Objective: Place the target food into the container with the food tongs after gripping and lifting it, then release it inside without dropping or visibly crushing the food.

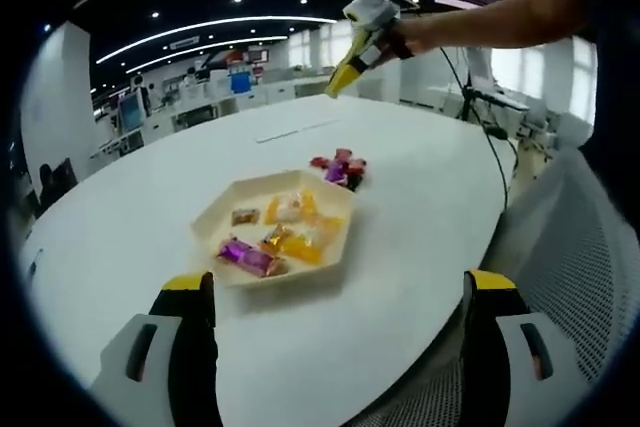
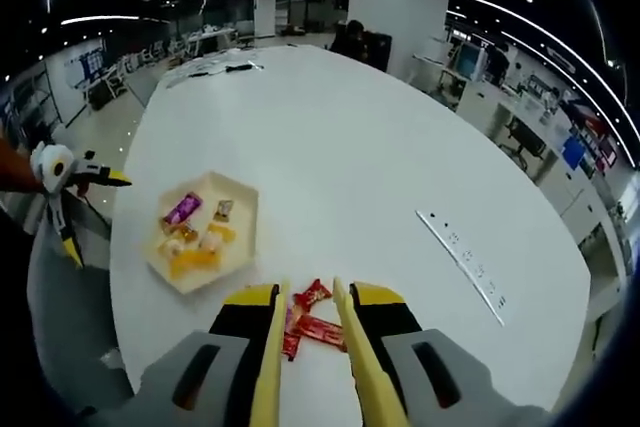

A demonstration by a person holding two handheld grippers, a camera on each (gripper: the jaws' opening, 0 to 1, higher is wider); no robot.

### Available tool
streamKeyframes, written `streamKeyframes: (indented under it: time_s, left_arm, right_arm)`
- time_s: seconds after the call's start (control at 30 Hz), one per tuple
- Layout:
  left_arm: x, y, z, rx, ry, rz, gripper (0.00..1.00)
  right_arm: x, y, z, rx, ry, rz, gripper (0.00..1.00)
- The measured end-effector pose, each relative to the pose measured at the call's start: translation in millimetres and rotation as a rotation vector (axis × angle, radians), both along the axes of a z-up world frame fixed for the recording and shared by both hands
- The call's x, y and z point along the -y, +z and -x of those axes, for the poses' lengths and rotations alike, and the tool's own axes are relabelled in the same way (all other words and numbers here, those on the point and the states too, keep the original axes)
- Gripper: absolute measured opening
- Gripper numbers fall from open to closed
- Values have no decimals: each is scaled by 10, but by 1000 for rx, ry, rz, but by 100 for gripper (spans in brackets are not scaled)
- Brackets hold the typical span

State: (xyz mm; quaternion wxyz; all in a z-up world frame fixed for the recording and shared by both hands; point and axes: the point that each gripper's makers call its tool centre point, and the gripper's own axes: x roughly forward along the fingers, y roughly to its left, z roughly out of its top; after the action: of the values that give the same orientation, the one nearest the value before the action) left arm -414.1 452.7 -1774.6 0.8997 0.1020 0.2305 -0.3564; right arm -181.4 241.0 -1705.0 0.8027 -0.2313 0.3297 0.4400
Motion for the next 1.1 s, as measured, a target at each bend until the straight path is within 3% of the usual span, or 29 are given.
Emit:
streamKeyframes:
  time_s: [0.33,0.7,0.87,1.1]
  left_arm:
    - [-12,-25,-2,-8,-4,-5,100]
    - [-33,-5,-11,-17,6,33,100]
    - [-28,-37,8,-30,-2,29,100]
    - [-25,-74,32,-40,-13,11,99]
  right_arm:
    - [-44,-494,-145,-62,-46,21,26]
    - [-87,-839,-216,-95,-129,5,27]
    - [-80,-988,-269,-126,-220,-1,27]
    - [-93,-1135,-272,-135,-259,7,28]
